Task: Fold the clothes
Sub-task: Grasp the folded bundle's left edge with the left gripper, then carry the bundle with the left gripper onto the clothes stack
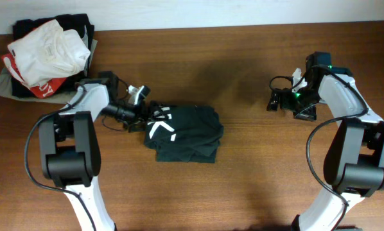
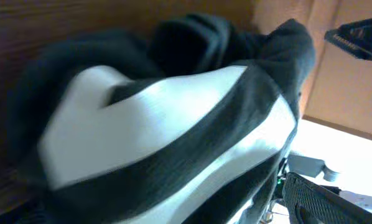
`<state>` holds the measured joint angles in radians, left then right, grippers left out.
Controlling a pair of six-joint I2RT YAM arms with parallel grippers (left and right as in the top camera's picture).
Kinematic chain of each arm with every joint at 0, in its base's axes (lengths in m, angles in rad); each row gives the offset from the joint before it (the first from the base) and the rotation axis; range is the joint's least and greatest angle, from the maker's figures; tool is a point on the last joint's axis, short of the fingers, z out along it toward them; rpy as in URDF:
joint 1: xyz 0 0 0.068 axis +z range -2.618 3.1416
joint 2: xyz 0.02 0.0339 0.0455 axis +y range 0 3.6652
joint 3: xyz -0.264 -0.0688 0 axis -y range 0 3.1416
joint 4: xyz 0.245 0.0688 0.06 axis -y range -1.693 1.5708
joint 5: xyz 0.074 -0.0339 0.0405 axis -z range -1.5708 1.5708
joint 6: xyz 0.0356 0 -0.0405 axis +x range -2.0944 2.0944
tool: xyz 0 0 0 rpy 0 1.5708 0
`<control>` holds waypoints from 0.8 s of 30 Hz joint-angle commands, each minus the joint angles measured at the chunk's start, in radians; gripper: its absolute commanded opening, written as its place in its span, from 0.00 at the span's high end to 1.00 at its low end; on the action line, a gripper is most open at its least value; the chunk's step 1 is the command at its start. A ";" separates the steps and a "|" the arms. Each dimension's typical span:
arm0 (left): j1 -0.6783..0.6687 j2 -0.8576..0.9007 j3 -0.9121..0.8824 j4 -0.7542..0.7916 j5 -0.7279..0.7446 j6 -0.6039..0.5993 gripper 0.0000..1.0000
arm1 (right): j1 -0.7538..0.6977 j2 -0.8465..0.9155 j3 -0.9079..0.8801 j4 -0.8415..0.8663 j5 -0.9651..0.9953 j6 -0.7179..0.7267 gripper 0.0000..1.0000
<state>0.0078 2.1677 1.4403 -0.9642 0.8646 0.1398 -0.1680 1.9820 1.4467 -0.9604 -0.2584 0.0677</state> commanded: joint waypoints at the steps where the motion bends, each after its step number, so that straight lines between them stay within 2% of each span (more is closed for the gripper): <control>1: -0.049 0.018 -0.038 0.045 -0.023 -0.038 0.00 | -0.003 0.005 -0.005 0.000 0.008 -0.004 0.01; 2: -0.060 0.018 -0.038 0.057 -0.023 -0.038 0.06 | -0.003 0.005 -0.005 0.000 0.008 -0.005 0.01; 3: -0.072 0.018 -0.038 0.071 -0.023 -0.039 0.29 | -0.003 0.005 -0.005 0.000 0.008 -0.004 0.01; 6: -0.092 0.018 -0.038 0.109 -0.023 -0.080 0.30 | -0.003 0.005 -0.005 0.000 0.008 -0.005 0.01; 7: -0.097 0.018 -0.038 0.117 -0.023 -0.100 0.41 | -0.003 0.005 -0.005 0.000 0.008 -0.005 0.01; 8: -0.098 0.018 -0.038 0.127 -0.023 -0.113 0.63 | -0.003 0.005 -0.005 0.000 0.009 -0.004 0.01; 11: -0.098 0.018 -0.034 0.150 -0.023 -0.174 0.69 | -0.003 0.005 -0.005 0.000 0.008 -0.005 0.01; 13: -0.097 0.018 -0.018 0.153 -0.032 -0.174 0.89 | -0.003 0.005 -0.005 0.000 0.008 -0.005 0.01; 15: -0.094 0.018 0.017 0.151 -0.064 -0.174 0.99 | -0.003 0.005 -0.005 0.000 0.009 -0.005 0.01; 20: -0.083 0.018 0.171 0.111 -0.174 -0.173 0.99 | -0.003 0.005 -0.005 0.000 0.008 -0.005 0.01; 24: -0.061 0.018 0.367 0.070 -0.395 -0.169 0.99 | -0.003 0.005 -0.005 0.000 0.008 -0.005 0.02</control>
<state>-0.0799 2.1845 1.6787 -0.8822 0.6464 -0.0246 -0.1680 1.9820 1.4467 -0.9604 -0.2581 0.0677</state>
